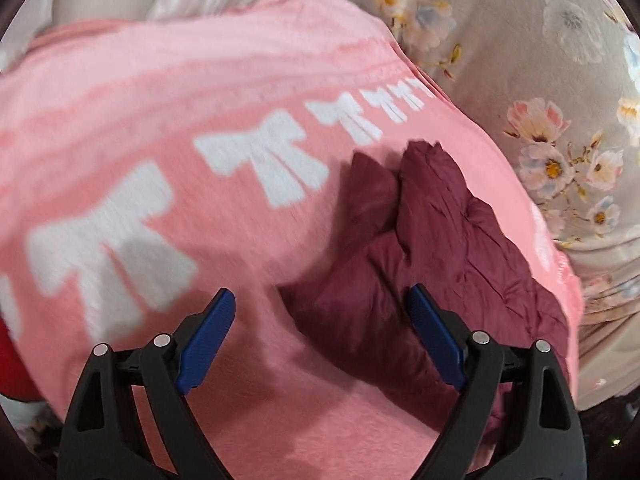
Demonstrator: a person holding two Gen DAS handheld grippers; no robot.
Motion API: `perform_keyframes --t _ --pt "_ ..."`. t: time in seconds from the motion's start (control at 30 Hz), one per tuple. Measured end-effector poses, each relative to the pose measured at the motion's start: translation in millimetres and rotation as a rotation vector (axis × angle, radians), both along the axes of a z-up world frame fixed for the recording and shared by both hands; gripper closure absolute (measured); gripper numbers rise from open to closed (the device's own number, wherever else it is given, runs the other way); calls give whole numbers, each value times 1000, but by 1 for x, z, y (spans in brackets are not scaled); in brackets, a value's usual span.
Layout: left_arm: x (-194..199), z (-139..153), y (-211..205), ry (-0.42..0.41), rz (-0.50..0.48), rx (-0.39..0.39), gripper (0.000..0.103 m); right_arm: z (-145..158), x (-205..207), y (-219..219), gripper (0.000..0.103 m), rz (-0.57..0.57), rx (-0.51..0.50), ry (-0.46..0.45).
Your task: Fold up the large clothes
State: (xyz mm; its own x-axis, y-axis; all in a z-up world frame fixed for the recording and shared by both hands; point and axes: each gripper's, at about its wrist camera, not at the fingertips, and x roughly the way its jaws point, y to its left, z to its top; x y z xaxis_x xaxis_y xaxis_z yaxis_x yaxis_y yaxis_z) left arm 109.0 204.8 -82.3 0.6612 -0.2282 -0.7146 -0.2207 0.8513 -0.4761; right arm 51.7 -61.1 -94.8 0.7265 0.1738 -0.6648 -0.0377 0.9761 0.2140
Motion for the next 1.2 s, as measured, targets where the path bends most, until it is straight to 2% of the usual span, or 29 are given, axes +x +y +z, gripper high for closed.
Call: perform_keyframes --t 0.1,0.2,0.33,0.37,0.43,0.47,0.53,0.63,0.77,0.87,1.07,1.2 --pt "6 -11 -10 27 -40 -33 13 -5 -1 2 93 -4 -18 2" --pt "9 -12 -19 13 -34 -15 5 -11 -3 9 93 -13 -56 -12" --pt "15 -13 -30 2 -28 1 6 -12 -6 16 93 -23 -105 -35" --pt "16 -13 -33 -2 -28 11 8 -12 -6 14 93 -24 -96 -38" --pt "19 -11 -39 -10 -53 -5 36 -8 -13 6 95 -31 -38 -50" --pt "21 -11 -40 -9 -62 -18 41 -6 -18 2 98 -39 -21 -58" --pt "21 -5 -41 -20 -77 -35 60 -4 -26 -2 100 -52 -9 -67" --pt "15 9 -42 -61 -104 -44 78 -2 -41 -12 103 -74 -3 -77" --pt "3 32 -47 -124 -148 -54 83 -1 -49 -22 103 -100 16 -105" --pt "-7 51 -52 -169 -173 -30 84 4 -52 -24 103 -114 6 -132" --pt "-10 65 -53 -192 -170 -24 84 10 -65 -29 103 -154 -19 -179" --pt "-9 67 -52 -192 -171 -9 85 -2 -55 -33 103 -123 -7 -116"
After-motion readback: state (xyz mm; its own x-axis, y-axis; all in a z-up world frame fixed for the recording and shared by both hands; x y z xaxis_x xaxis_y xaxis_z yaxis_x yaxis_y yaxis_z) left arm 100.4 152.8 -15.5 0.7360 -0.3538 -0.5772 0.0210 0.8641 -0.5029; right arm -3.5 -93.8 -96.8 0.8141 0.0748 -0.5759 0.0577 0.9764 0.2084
